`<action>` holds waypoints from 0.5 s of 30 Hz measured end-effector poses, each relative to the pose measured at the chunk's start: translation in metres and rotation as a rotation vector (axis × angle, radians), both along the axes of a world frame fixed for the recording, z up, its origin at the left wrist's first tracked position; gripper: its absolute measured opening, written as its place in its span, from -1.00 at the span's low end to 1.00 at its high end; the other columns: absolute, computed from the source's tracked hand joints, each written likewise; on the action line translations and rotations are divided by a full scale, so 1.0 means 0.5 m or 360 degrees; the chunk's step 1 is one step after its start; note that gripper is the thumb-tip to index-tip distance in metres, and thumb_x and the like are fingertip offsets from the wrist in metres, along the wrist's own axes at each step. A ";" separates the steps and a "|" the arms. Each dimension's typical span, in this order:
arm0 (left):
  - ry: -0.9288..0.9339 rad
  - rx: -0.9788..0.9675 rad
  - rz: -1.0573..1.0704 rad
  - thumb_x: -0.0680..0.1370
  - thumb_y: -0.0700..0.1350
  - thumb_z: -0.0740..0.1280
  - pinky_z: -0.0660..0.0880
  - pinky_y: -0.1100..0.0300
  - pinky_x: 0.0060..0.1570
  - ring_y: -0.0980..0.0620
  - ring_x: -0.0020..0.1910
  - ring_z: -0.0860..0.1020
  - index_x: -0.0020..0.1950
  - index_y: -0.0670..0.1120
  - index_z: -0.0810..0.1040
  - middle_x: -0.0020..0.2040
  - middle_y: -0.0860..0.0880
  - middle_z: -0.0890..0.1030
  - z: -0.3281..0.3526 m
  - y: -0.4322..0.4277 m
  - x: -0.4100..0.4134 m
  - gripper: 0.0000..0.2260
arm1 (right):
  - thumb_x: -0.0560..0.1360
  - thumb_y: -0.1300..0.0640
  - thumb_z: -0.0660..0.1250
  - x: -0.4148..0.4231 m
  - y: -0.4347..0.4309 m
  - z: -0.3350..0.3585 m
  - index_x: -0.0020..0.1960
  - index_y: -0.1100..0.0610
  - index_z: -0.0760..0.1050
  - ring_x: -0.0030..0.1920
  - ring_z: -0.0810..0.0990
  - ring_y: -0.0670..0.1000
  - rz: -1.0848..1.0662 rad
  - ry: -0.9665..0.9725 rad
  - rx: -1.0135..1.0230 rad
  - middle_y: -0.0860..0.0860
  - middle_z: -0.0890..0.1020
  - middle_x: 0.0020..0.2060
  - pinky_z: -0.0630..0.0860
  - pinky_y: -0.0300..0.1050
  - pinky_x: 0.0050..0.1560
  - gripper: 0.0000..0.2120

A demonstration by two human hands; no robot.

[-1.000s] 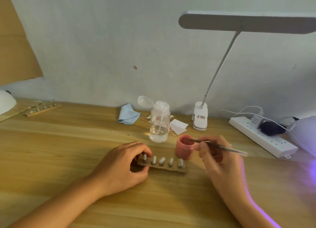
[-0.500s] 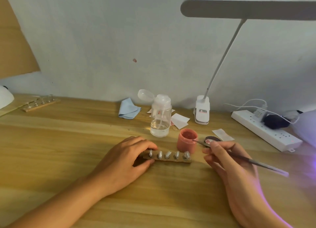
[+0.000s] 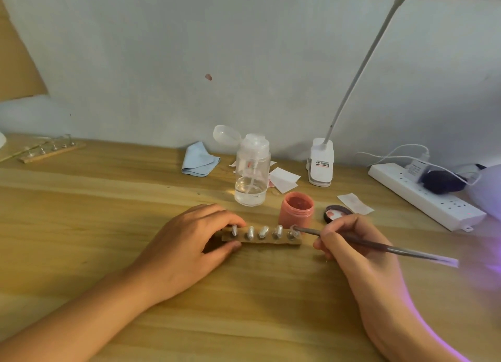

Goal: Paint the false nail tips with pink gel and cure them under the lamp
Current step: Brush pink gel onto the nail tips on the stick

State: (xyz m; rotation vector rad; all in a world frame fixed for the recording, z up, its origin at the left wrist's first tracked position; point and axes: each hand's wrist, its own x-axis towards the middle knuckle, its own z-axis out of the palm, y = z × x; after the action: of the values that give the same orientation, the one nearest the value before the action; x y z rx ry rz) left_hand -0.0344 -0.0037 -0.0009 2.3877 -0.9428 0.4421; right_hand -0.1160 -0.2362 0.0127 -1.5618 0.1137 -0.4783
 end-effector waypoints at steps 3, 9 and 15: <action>-0.0004 -0.0006 -0.0004 0.49 0.04 0.43 0.33 0.49 -0.05 0.44 -0.03 0.44 0.14 0.18 0.59 -0.07 0.40 0.48 -0.001 0.001 -0.001 -0.78 | 0.43 0.29 0.35 0.001 -0.004 -0.002 -0.26 0.12 0.51 -0.32 0.52 -0.07 -0.0062 0.0044 -0.0020 0.09 0.60 -0.40 0.43 -0.27 -0.27 -0.87; -0.0002 -0.0013 -0.0011 0.49 0.02 0.44 0.33 0.53 -0.07 0.43 -0.04 0.45 0.13 0.18 0.59 -0.09 0.39 0.49 -0.003 0.002 -0.001 -0.77 | 0.46 0.27 0.36 -0.004 0.002 0.002 -0.22 0.11 0.52 -0.29 0.54 -0.06 -0.0023 0.0024 -0.0060 0.08 0.63 -0.38 0.44 -0.22 -0.22 -0.88; 0.0038 -0.0043 -0.0004 0.48 0.05 0.42 0.36 0.50 -0.09 0.36 -0.04 0.49 0.11 0.22 0.58 -0.07 0.37 0.52 -0.005 0.003 0.004 -0.78 | 0.50 0.23 0.38 -0.006 -0.003 0.002 -0.14 0.12 0.49 -0.32 0.52 -0.02 -0.0152 -0.0148 0.0085 0.04 0.58 -0.40 0.47 -0.13 -0.18 -0.92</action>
State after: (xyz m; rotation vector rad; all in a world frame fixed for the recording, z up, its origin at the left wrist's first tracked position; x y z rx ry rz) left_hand -0.0326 -0.0023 -0.0035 2.3622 -0.9238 0.4218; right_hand -0.1189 -0.2375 0.0138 -1.4839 0.1291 -0.6178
